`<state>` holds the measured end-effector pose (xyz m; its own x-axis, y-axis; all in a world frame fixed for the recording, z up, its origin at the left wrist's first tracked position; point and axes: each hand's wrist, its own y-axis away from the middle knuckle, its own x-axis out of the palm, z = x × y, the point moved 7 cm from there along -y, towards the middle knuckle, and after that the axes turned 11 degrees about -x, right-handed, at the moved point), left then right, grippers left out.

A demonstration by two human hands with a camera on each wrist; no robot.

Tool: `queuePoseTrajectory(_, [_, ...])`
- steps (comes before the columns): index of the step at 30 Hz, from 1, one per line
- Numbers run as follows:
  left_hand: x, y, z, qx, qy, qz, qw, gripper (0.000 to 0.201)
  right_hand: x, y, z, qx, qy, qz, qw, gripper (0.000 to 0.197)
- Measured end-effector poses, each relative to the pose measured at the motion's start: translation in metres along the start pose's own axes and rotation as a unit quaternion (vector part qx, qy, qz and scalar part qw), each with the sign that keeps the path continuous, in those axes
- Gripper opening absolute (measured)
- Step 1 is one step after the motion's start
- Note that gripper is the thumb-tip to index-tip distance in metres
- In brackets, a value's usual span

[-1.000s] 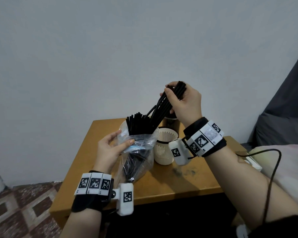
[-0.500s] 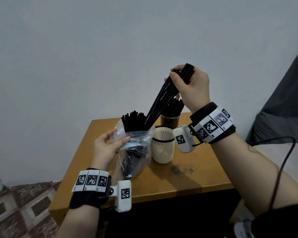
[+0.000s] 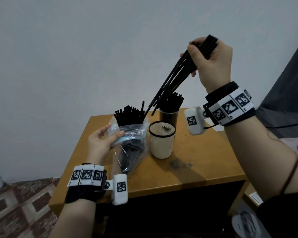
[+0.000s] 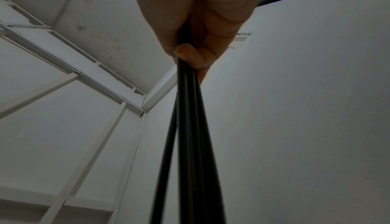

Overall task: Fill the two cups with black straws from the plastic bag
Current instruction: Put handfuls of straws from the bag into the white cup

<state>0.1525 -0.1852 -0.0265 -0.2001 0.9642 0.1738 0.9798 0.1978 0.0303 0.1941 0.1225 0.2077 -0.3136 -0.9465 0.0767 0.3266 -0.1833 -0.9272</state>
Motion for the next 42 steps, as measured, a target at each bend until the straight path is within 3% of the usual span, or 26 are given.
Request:
queuePoseTrajectory(6, [-0.004, -0.003, -0.001, -0.007, 0.015, -0.002, 1.000, 0.083, -0.011, 0.008, -0.010, -0.013, 0.071, 0.011, 0.997, 0.005])
queuePoseTrajectory(13, [-0.003, -0.005, 0.001, -0.007, 0.010, 0.001, 1.000, 0.091, 0.012, 0.048, -0.054, 0.043, 0.156, 0.097, 0.982, 0.007])
queuePoseTrajectory(20, [-0.003, -0.005, 0.003, -0.009, 0.010, 0.005, 1.000, 0.085, 0.046, 0.091, -0.097, 0.165, 0.174, 0.222, 0.945, 0.016])
queuePoseTrajectory(24, [0.000, -0.002, 0.001, -0.006, 0.008, 0.010, 1.000, 0.080, 0.057, 0.121, -0.123, 0.232, 0.183, 0.280, 0.913, 0.030])
queuePoseTrajectory(27, [0.001, -0.001, 0.001, -0.008, 0.005, 0.015, 1.000, 0.082, 0.055, 0.135, -0.133, 0.258, 0.196, 0.274, 0.905, 0.043])
queuePoseTrajectory(31, [-0.002, -0.003, 0.003, -0.005, 0.003, 0.008, 1.000, 0.082, 0.048, 0.135, -0.131, 0.250, 0.216, 0.258, 0.908, 0.046])
queuePoseTrajectory(35, [-0.001, -0.001, 0.004, -0.006, -0.006, 0.010, 1.000, 0.082, 0.039, 0.119, -0.121, 0.238, 0.218, 0.215, 0.922, 0.061])
queuePoseTrajectory(42, [0.002, 0.004, 0.003, -0.006, -0.010, 0.011, 1.000, 0.077, 0.030, 0.097, -0.087, 0.180, 0.285, 0.202, 0.920, 0.038])
